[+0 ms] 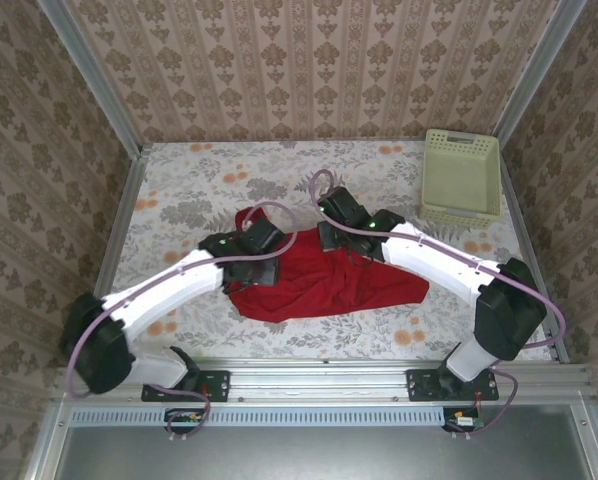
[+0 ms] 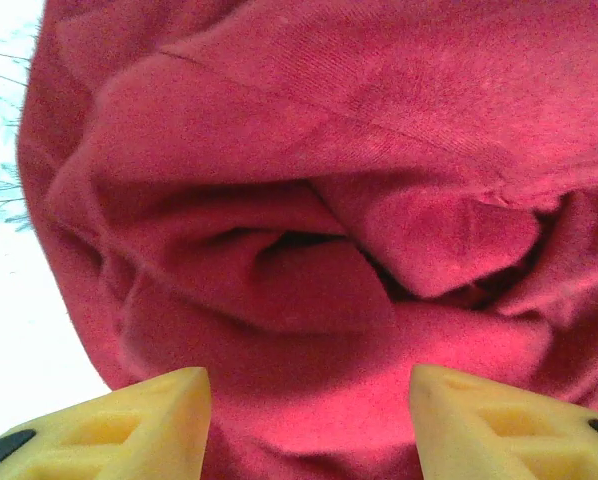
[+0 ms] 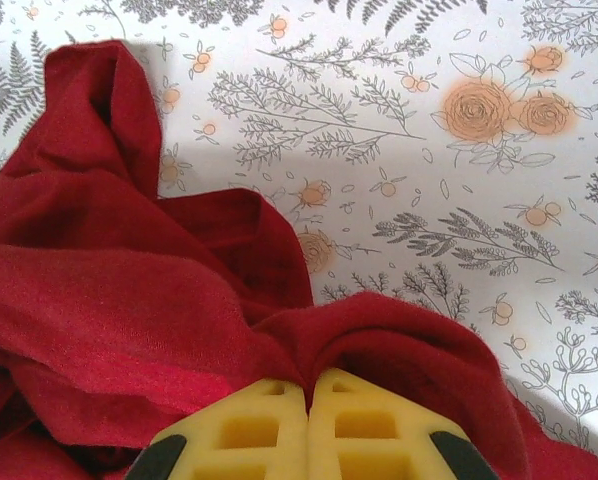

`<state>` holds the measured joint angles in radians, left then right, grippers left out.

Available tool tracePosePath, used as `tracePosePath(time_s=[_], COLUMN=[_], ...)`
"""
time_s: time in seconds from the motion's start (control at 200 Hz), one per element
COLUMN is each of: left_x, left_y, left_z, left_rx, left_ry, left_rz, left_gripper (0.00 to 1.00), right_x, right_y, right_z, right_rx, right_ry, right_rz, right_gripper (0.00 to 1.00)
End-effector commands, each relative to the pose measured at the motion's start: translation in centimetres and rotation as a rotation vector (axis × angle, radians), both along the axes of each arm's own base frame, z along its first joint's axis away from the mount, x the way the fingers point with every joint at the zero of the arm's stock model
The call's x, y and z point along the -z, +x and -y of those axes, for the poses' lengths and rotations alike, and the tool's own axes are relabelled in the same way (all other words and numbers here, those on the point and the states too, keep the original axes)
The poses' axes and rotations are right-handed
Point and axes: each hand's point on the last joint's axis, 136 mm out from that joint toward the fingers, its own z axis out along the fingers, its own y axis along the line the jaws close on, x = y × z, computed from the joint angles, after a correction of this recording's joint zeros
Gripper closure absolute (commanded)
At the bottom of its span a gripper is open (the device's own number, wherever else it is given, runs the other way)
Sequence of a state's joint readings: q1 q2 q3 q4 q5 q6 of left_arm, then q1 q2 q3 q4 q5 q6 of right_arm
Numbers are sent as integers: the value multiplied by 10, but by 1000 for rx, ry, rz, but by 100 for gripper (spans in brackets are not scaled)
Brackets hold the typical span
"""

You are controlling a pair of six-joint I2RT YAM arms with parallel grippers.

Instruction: Fold the inside-out t-shirt

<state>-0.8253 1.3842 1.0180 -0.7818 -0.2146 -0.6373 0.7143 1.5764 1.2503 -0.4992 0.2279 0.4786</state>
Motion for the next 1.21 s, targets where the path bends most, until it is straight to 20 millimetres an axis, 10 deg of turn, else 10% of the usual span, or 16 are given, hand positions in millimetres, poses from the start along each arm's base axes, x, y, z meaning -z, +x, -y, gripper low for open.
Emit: tracePosePath(time_s=[0.0,0.31,0.66,1.0,1.2], left_x=[5,14,3,-69,-49], left_y=[11,31,34,5,21], left_z=[4,-6,-28,-49,-79], left_rx=[-23,-55,-91,-80,-189], left_ry=[66,206,179,-258,-348], left_rz=[-2,31,48,276,183], left_gripper=[45,60,100,100,100], right_x=[-8,1,9,22,19], right_y=[-5,-14,-18,-7,-3], right_z=[7,18,38,95,80], right_rx=[23,38,77,245,163], right_ry=[19,3,-69,-141,-101], right_rz=[24,19,17,-61,-53], right_gripper=[100,100,100,100,100])
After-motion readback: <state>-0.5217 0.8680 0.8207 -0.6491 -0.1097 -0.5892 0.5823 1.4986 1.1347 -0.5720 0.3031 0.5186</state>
